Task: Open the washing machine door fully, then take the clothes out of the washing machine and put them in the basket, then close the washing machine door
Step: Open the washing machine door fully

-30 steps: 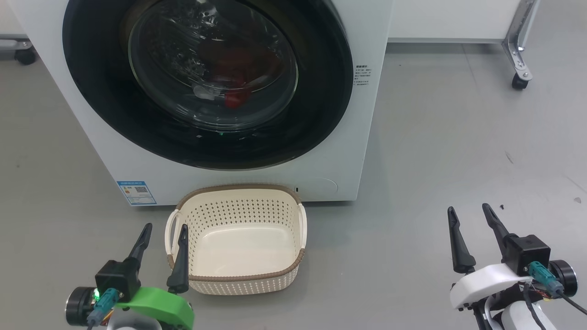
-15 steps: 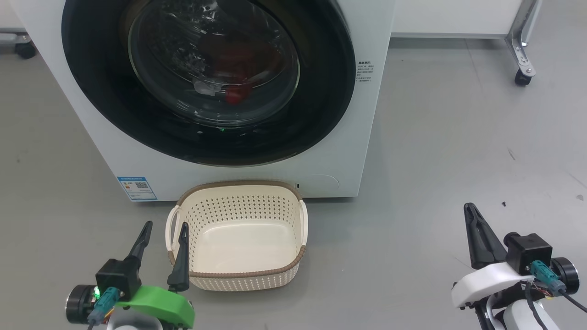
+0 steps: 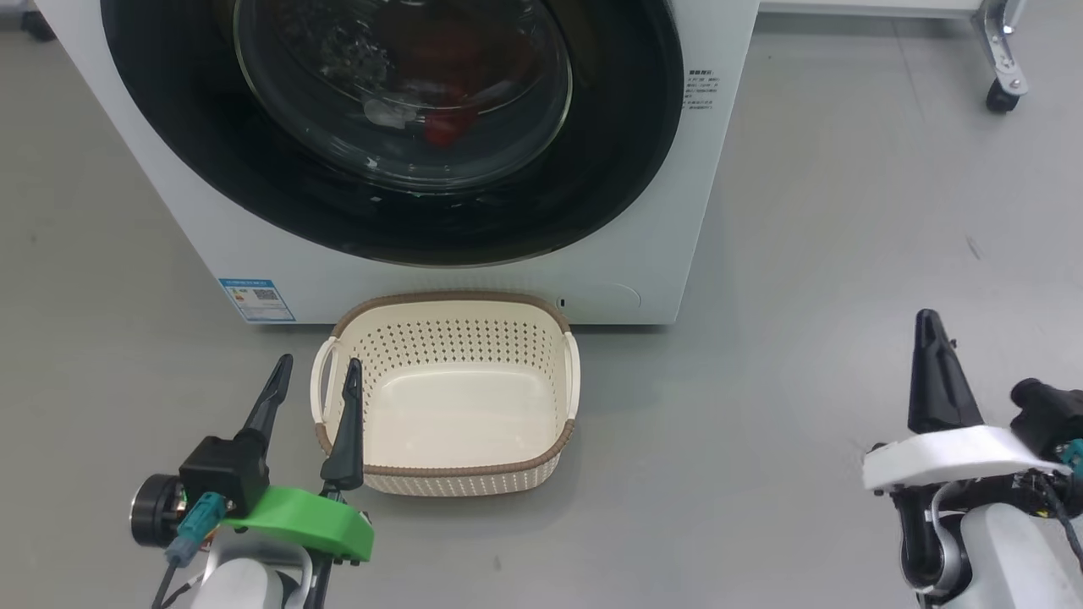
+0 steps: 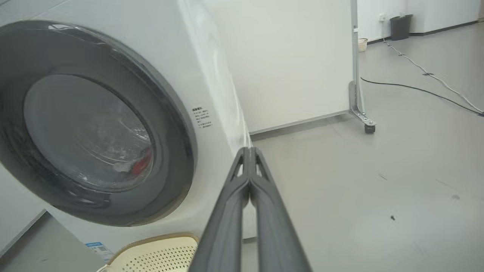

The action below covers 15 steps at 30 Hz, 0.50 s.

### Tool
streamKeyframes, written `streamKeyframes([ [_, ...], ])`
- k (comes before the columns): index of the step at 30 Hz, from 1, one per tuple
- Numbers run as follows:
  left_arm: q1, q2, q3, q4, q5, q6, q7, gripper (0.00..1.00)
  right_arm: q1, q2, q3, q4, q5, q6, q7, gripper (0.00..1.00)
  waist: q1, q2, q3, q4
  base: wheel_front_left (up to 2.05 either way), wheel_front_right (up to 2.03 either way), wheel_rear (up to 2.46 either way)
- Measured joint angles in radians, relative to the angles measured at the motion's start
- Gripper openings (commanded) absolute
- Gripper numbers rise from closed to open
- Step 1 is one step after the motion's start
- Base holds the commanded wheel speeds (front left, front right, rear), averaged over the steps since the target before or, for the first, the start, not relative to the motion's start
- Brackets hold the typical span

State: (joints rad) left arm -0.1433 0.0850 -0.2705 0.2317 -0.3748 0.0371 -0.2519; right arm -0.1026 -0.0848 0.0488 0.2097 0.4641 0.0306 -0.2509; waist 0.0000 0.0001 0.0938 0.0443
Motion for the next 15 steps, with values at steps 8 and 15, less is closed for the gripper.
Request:
streamKeyframes([
  [8,-0.043,-0.007,-0.002,-0.039,0.026,-0.005,0.000,1.00,-0.079,0.023,-0.085,0.036,0.235,0.061,-0.001,0.00,0.0000,0.0000,0.072,0.020,0.00,0.00,0.00],
  [15,-0.080,-0.014,-0.011,-0.063,0.034,-0.009,0.000,1.00,-0.211,0.031,-0.158,0.080,0.509,0.074,0.099,0.00,0.0000,0.0000,0.143,0.041,0.00,0.00,0.00],
])
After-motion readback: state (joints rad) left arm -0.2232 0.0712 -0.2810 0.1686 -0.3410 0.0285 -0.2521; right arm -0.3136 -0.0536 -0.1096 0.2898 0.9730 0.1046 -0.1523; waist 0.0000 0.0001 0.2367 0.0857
